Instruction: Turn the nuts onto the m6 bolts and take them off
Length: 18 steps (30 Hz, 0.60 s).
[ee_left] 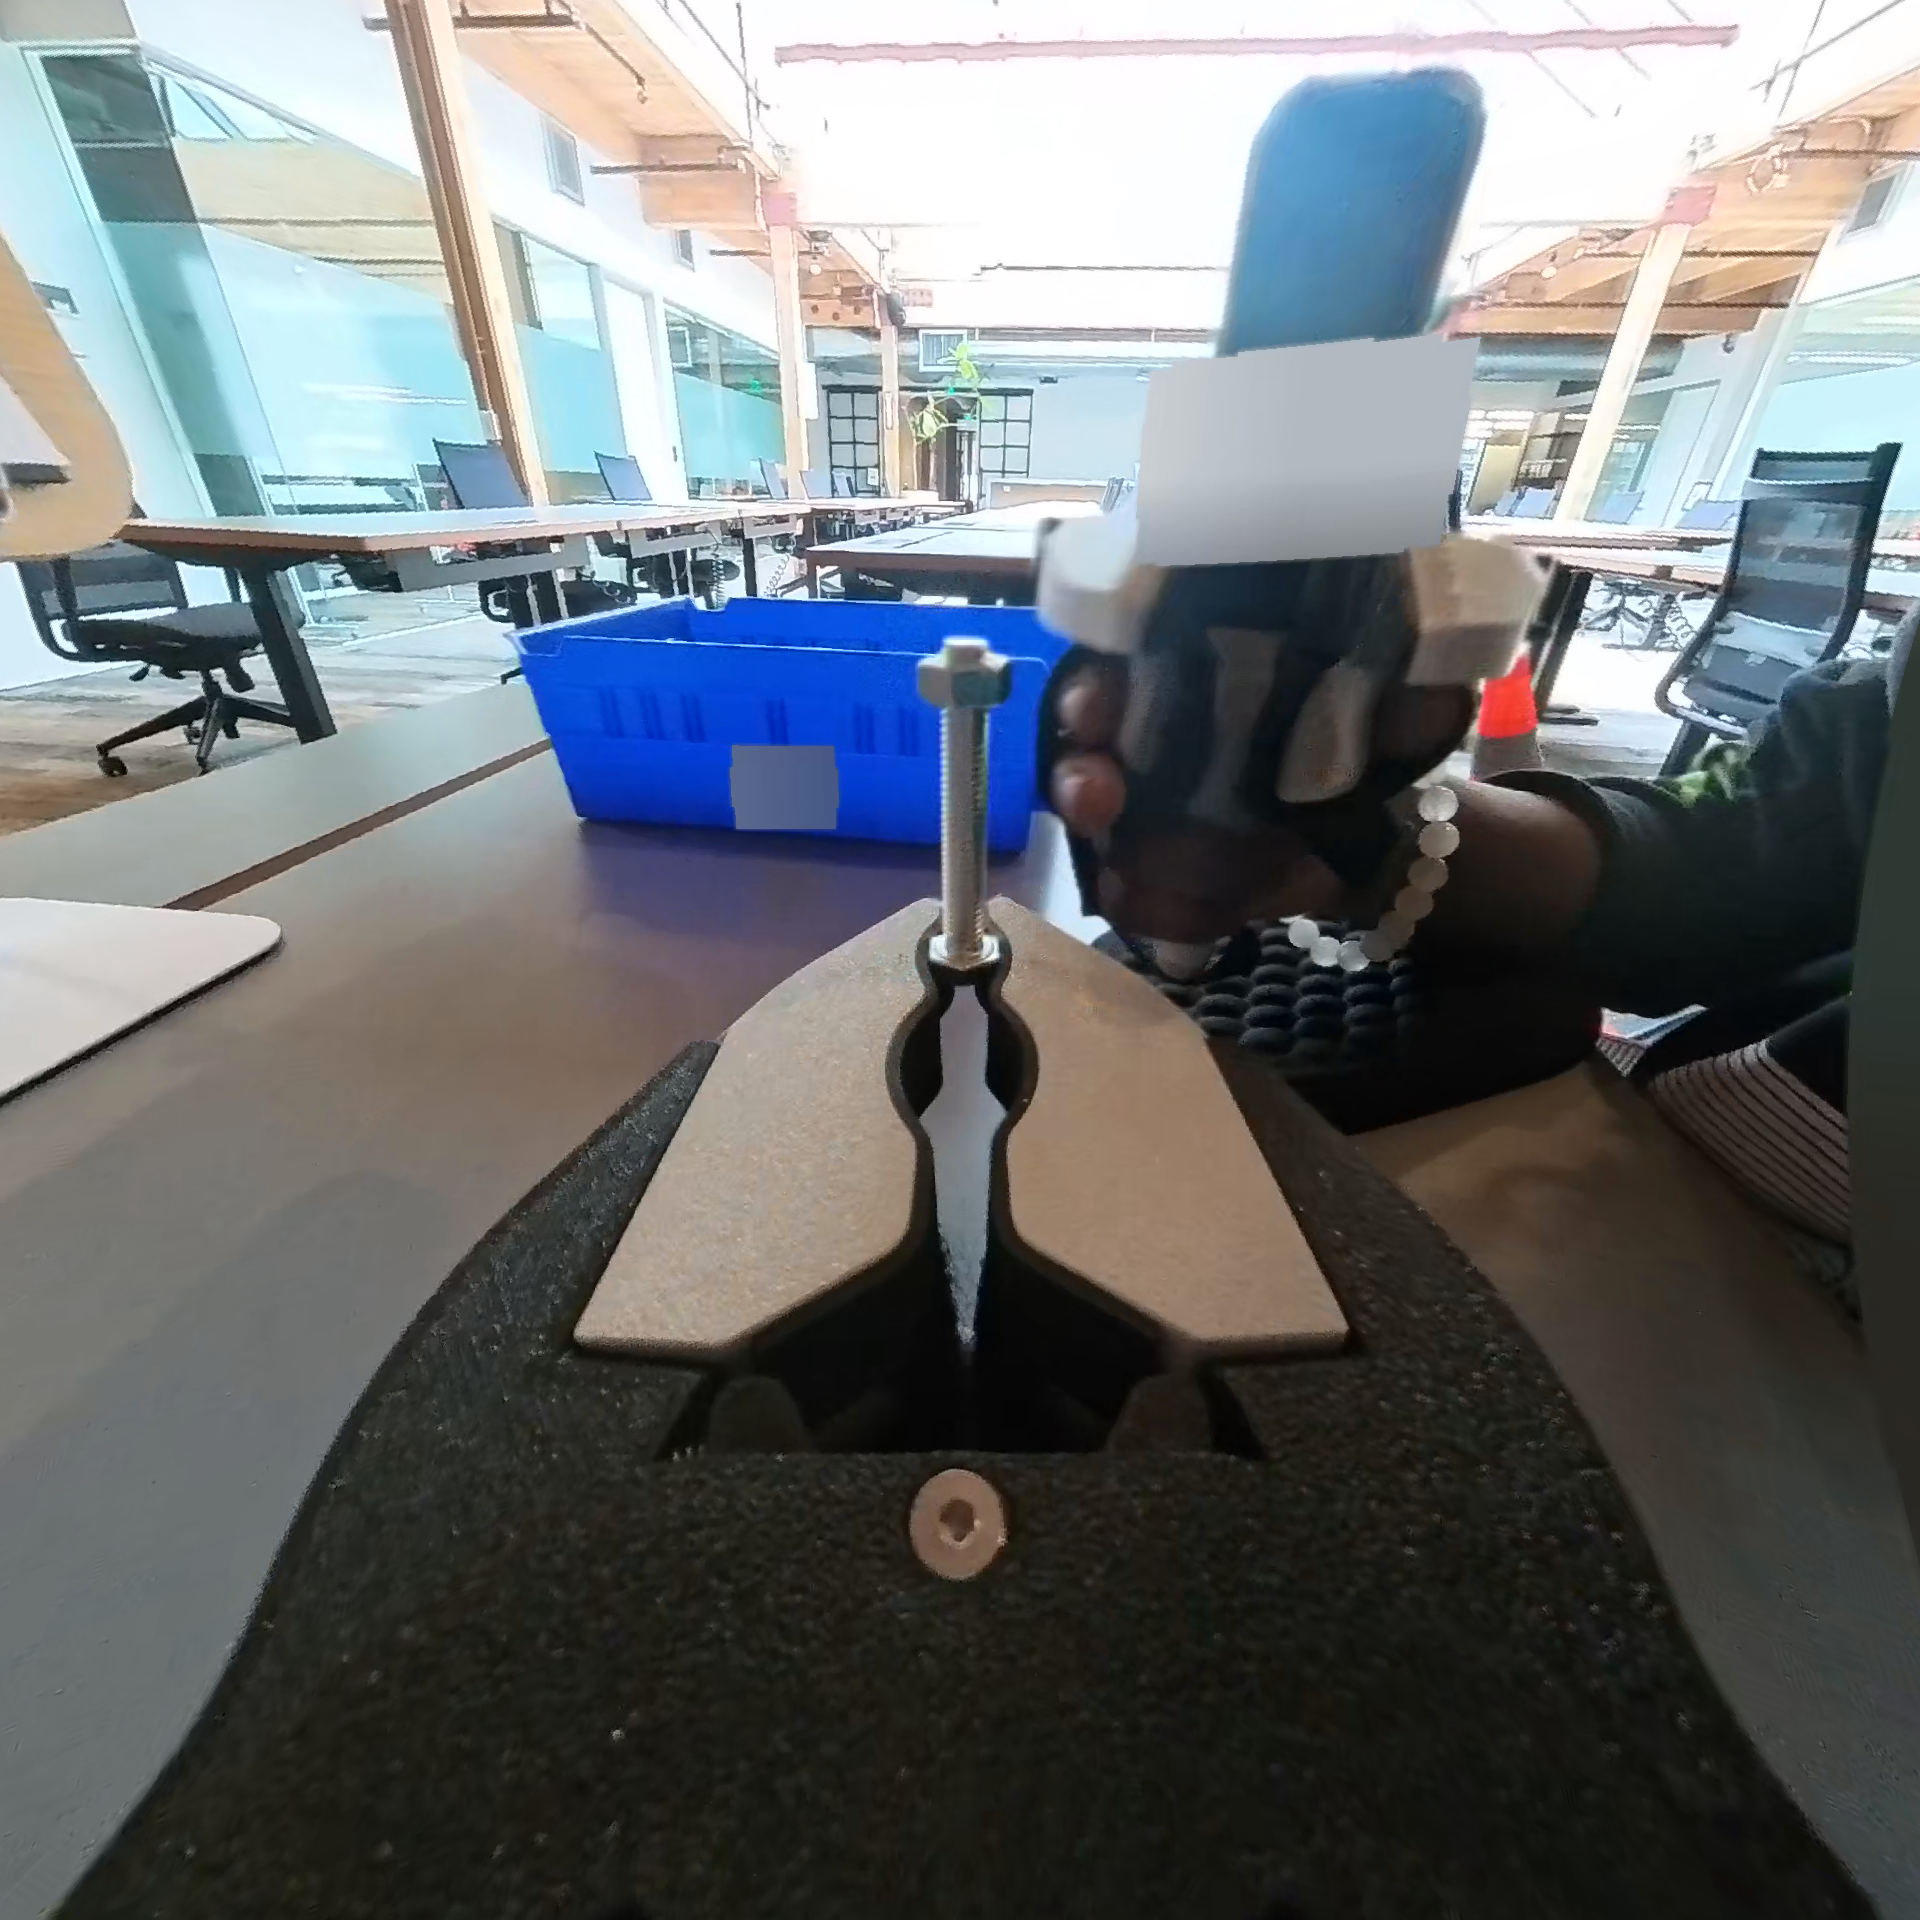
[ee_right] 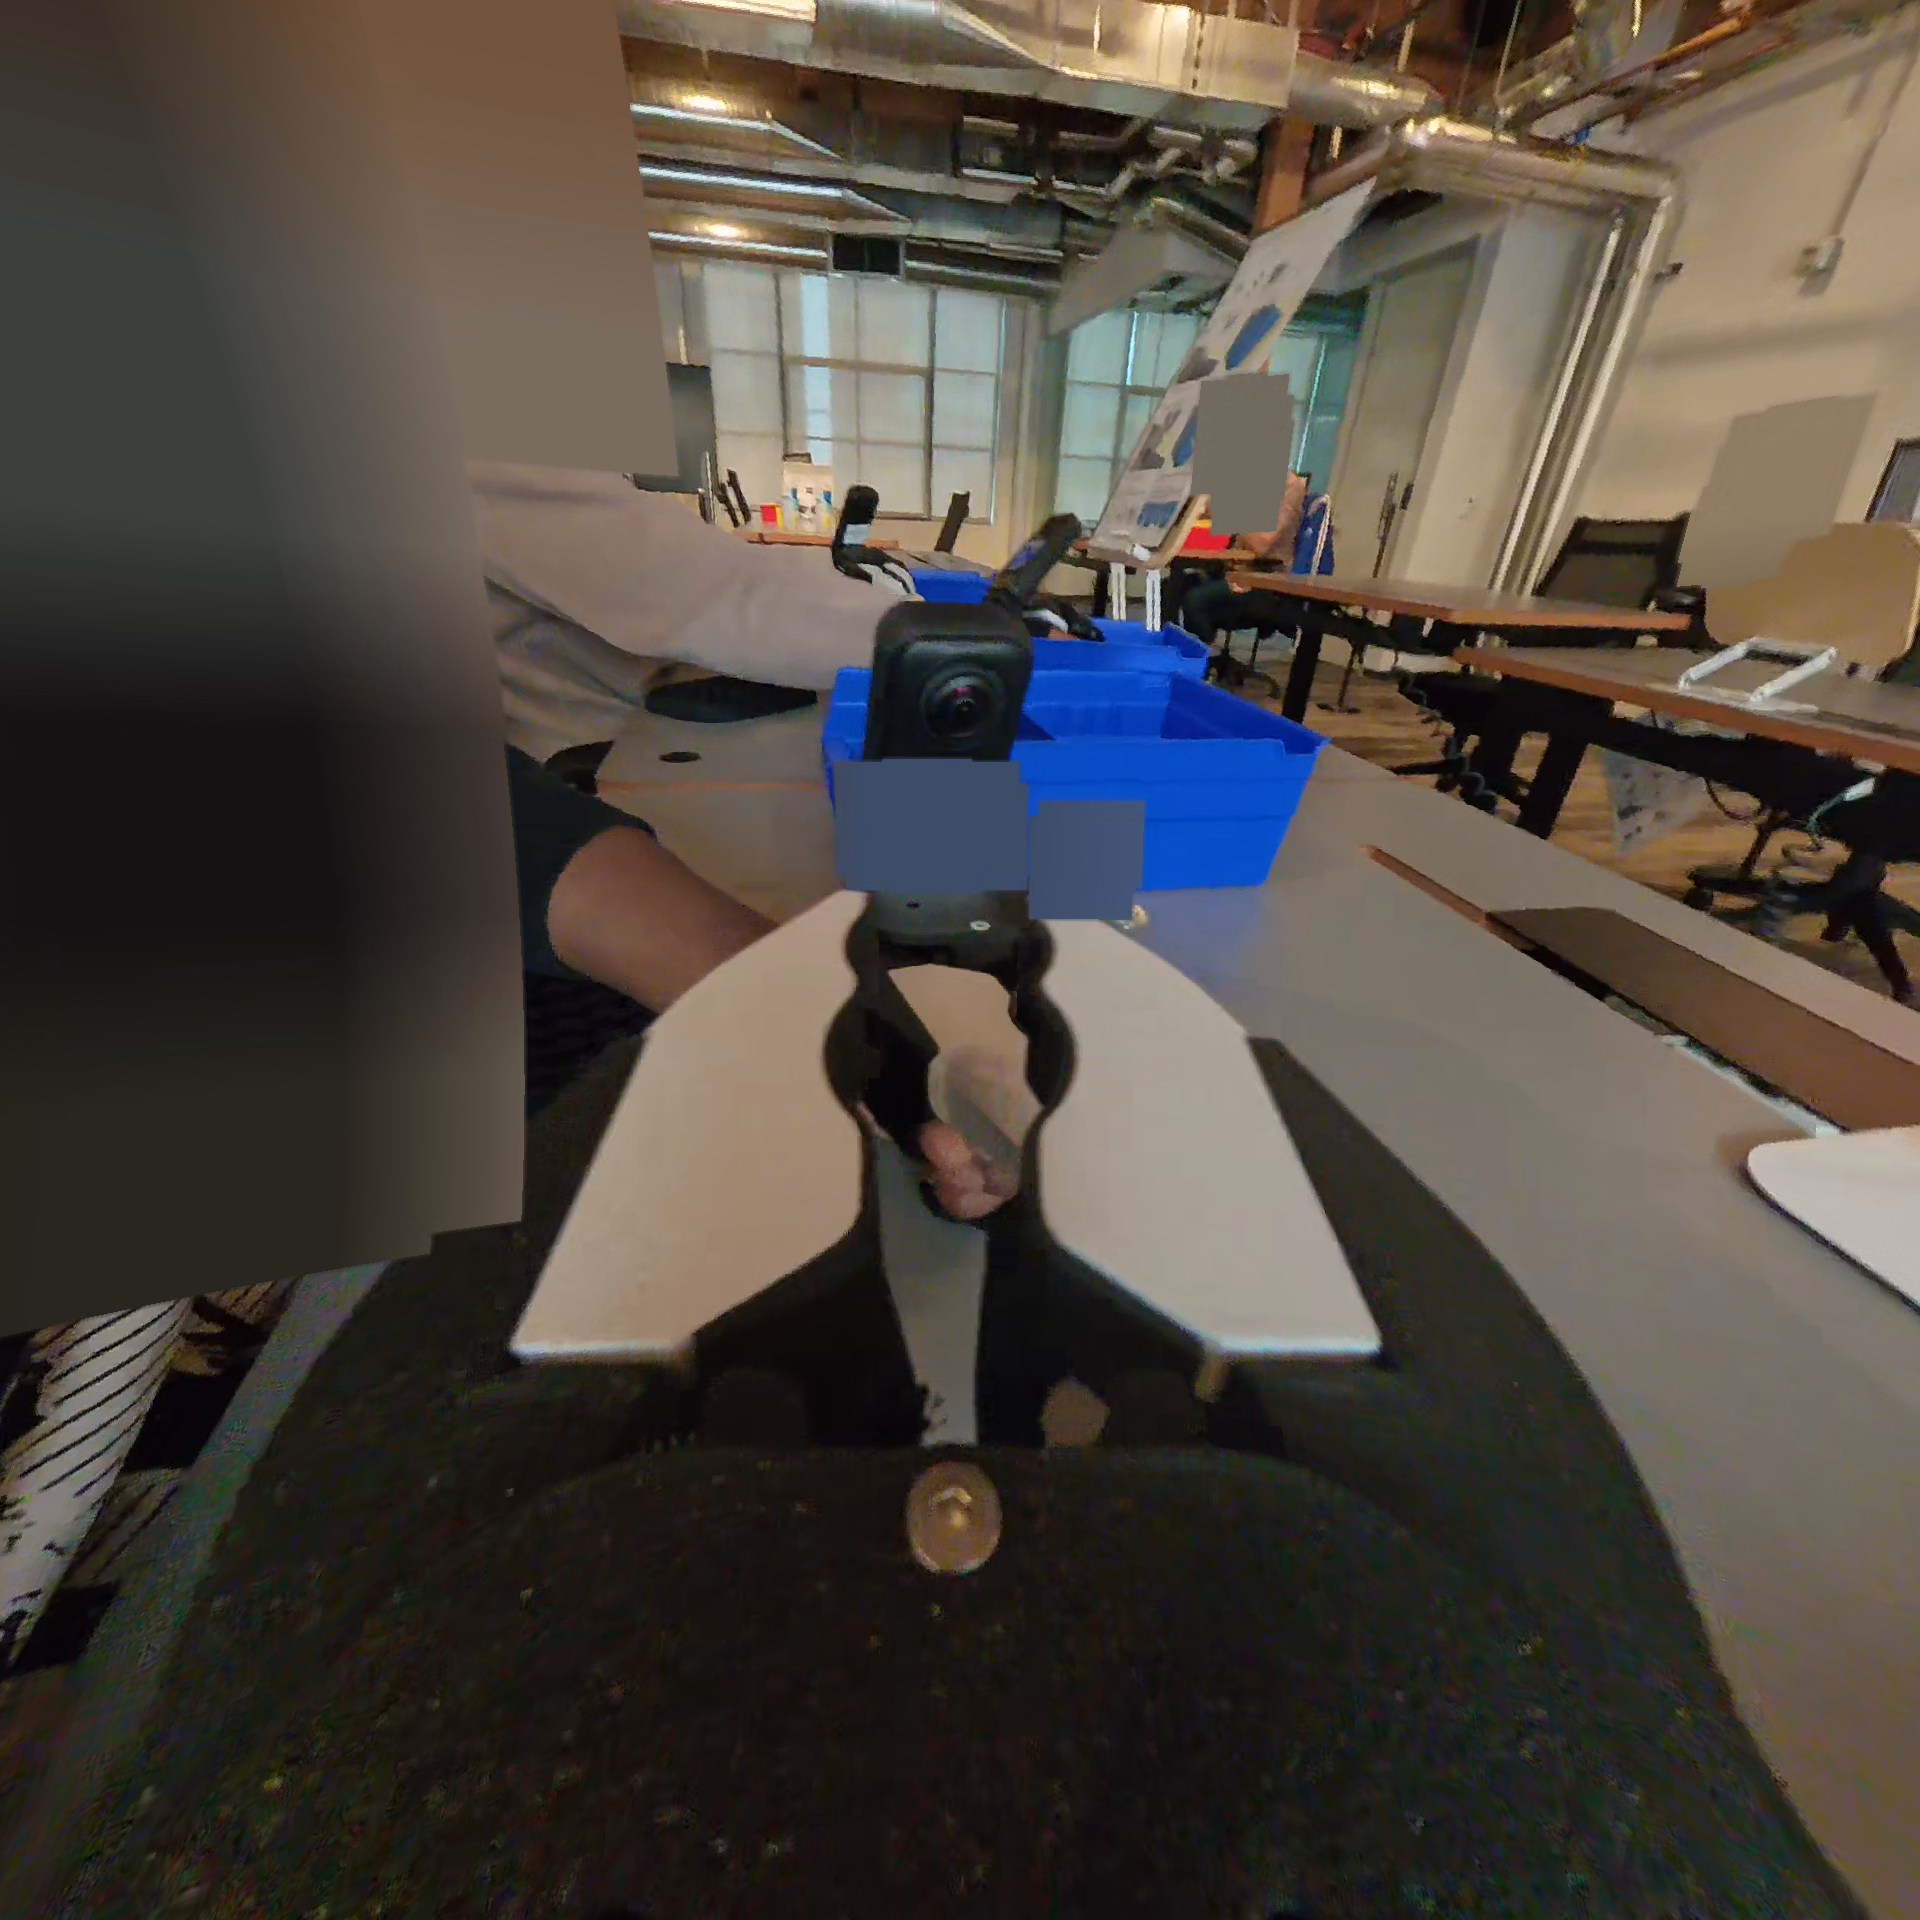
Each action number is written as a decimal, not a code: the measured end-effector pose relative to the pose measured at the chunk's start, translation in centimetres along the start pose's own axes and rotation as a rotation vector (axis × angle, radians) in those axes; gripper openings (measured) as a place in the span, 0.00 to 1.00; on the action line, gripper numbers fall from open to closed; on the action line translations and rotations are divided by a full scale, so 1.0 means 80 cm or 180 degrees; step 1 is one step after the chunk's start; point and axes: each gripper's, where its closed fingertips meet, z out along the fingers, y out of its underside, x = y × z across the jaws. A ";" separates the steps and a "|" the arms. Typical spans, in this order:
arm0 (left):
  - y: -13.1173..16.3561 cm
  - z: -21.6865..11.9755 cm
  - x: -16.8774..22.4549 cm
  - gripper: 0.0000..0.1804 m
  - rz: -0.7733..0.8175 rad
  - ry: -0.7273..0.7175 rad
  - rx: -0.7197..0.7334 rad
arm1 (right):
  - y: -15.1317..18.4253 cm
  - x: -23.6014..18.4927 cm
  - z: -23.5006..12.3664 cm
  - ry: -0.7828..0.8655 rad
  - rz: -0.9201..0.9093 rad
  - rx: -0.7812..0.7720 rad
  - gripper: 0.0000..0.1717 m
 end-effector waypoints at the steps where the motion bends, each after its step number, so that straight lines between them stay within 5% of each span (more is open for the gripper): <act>1: 0.000 -0.001 -0.002 0.01 -0.0021 -0.0015 0.0002 | -0.003 0.000 -0.003 0.0017 -0.0049 0.0058 0.10; 3: -0.001 -0.002 -0.003 0.01 -0.0039 -0.0018 0.0017 | -0.008 0.006 -0.006 0.0121 -0.0099 0.0144 0.10; 10: 0.001 -0.001 -0.001 0.01 -0.0012 0.0017 -0.0018 | 0.013 0.017 0.009 0.0242 -0.0060 -0.0102 0.42; 12: 0.001 0.000 -0.001 0.01 -0.0011 0.0012 -0.0035 | 0.018 0.012 0.012 0.0194 -0.0115 -0.0181 0.38; 16: 0.002 -0.001 -0.003 0.01 -0.0026 -0.0030 -0.0042 | 0.018 0.008 0.005 0.0213 -0.0367 -0.0180 0.09; 18: 0.002 0.000 -0.002 0.01 -0.0018 -0.0014 -0.0052 | 0.014 0.011 0.003 0.0265 -0.0346 -0.0105 0.10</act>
